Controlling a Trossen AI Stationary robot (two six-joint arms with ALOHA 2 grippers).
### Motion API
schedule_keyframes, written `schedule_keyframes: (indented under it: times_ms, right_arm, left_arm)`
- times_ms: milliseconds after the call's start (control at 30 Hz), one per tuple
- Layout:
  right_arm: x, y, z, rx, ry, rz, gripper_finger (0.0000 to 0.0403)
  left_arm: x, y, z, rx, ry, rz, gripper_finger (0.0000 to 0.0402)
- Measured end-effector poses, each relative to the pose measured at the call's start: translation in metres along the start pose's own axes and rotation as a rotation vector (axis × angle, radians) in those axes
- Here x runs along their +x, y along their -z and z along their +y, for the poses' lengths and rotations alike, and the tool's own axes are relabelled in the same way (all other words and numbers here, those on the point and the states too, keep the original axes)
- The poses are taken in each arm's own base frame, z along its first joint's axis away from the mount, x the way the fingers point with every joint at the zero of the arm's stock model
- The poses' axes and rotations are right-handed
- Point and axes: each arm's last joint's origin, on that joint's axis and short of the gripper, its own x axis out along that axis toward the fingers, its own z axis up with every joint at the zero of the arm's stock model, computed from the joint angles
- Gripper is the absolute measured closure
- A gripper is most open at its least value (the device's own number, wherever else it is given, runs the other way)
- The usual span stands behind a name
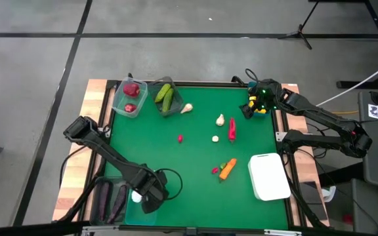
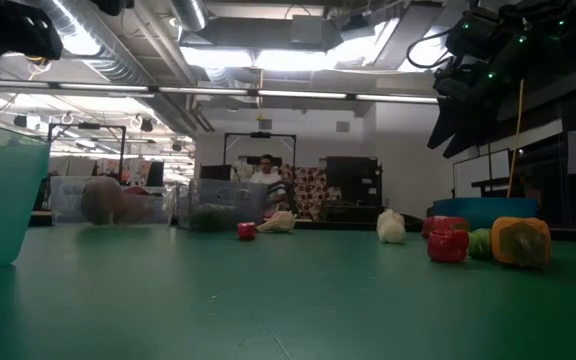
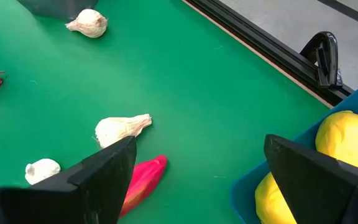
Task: Sort produce into baskets
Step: Put the garlic into the green bin
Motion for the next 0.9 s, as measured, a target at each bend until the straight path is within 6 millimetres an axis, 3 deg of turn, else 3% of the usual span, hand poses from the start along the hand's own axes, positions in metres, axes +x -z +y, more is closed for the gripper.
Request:
schedule_keyframes:
  times_ms: [200,500,900]
  right_arm:
    - [0.0,0.0,0.0,0.0,0.0,0.0,0.0052]
    - [0.0,0.0,0.0,0.0,0.0,0.0,0.0052]
    - [0.0,0.002,0.0,0.005,0.0,0.016,0.0052]
  left_arm:
    - [0.0,0.0,0.001,-0.017,0.006,0.023,0.0118]
    - [-0.01,0.004,0.015,-0.009,-0.03,0.132,0.0117]
    - [-0.032,-0.072,0.089,-0.119,-0.191,-0.119,0.012]
